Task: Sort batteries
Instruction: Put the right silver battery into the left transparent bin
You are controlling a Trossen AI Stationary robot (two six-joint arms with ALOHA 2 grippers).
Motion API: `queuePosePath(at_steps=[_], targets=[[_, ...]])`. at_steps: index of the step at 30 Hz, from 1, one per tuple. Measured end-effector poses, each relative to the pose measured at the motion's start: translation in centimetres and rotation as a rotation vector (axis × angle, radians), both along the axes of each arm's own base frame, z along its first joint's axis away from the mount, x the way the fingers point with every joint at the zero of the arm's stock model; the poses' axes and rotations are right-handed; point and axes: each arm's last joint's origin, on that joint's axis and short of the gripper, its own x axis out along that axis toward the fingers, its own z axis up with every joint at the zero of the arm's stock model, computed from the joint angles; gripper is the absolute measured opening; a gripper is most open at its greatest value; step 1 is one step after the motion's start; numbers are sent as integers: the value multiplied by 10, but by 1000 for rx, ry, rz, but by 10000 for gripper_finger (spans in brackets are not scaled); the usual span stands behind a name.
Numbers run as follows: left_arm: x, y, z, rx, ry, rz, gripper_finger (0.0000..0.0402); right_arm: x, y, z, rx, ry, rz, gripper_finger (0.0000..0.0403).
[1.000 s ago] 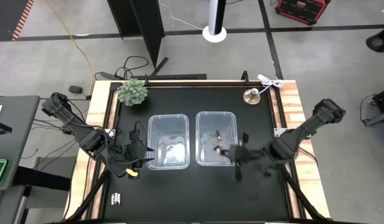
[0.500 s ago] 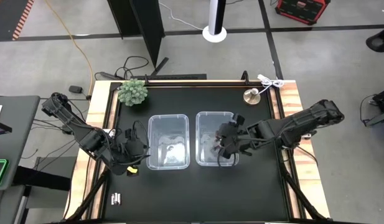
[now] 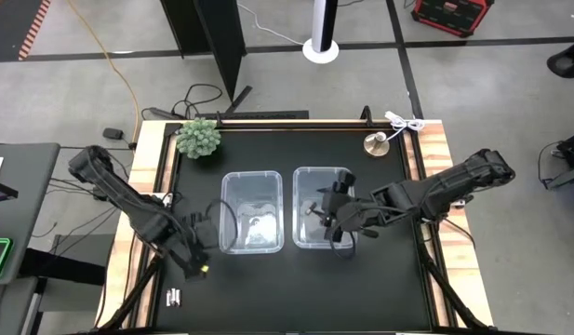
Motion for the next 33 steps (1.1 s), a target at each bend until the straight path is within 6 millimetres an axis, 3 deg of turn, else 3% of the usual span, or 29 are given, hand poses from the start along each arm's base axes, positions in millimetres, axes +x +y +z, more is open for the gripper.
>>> queuePosePath(at_steps=[5, 12, 17, 24, 33], targets=[[8, -23, -30, -48, 209, 9, 144, 1, 8, 4, -25, -30, 56, 275], [3, -53, -59, -77, 386, 38, 155, -1, 14, 4, -59, -20, 99, 275], [-8, -75, -70, -122, 472, 64, 206, 0, 13, 4, -72, -14, 105, 276], [-19, -106, -85, -174, 433, 37, 288, 0, 13, 4, -74, -15, 104, 276], [-27, -122, -113, -115, 513, 11, 309, 0, 13, 4, -53, -26, 89, 276]])
